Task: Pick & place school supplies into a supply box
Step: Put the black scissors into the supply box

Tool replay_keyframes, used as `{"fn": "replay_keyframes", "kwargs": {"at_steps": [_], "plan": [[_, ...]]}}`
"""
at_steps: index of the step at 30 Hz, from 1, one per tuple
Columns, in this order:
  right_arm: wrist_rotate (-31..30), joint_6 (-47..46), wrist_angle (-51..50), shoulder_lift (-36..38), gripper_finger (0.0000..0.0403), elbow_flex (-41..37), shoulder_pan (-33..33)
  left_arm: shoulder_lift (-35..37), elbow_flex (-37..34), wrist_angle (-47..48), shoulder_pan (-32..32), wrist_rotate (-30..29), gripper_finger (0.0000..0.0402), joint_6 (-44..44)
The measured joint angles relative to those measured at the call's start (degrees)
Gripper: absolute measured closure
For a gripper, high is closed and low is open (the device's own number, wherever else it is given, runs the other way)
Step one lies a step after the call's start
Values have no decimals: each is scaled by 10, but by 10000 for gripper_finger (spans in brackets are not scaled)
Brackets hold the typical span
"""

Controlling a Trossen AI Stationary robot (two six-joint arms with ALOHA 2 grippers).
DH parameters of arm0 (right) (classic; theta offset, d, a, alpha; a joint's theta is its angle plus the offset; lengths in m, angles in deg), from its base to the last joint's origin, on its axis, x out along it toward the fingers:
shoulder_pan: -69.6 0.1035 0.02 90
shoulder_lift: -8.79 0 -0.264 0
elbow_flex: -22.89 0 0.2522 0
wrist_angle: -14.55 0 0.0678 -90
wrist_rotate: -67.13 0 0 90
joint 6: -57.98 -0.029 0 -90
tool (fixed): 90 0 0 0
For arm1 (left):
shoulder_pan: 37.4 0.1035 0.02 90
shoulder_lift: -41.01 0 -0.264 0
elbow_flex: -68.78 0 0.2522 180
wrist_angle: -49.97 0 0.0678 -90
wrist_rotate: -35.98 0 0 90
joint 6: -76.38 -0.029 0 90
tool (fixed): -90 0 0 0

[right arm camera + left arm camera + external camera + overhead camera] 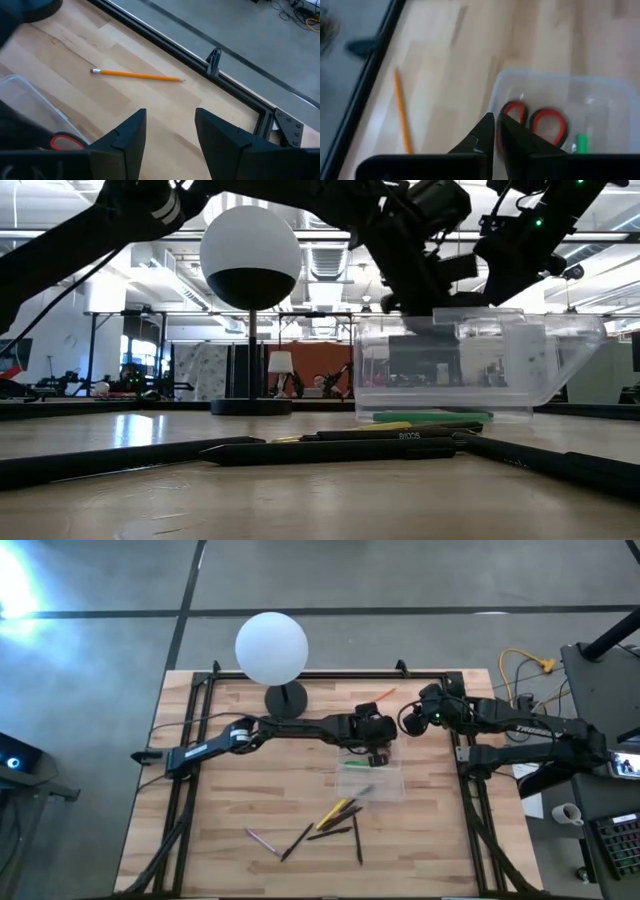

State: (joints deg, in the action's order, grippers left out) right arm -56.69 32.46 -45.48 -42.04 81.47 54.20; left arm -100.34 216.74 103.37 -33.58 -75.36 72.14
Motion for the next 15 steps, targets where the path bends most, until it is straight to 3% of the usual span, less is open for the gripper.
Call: {"fn": "replay_keyframes", "kwargs": {"at_steps": [7, 15], "plan": [[5, 0, 0, 0, 243, 0, 0, 7, -8, 164, 4, -9, 373, 123], [6, 0, 0, 0, 243, -1, 0, 4, -62, 118, 3, 38, 373, 122]]}}
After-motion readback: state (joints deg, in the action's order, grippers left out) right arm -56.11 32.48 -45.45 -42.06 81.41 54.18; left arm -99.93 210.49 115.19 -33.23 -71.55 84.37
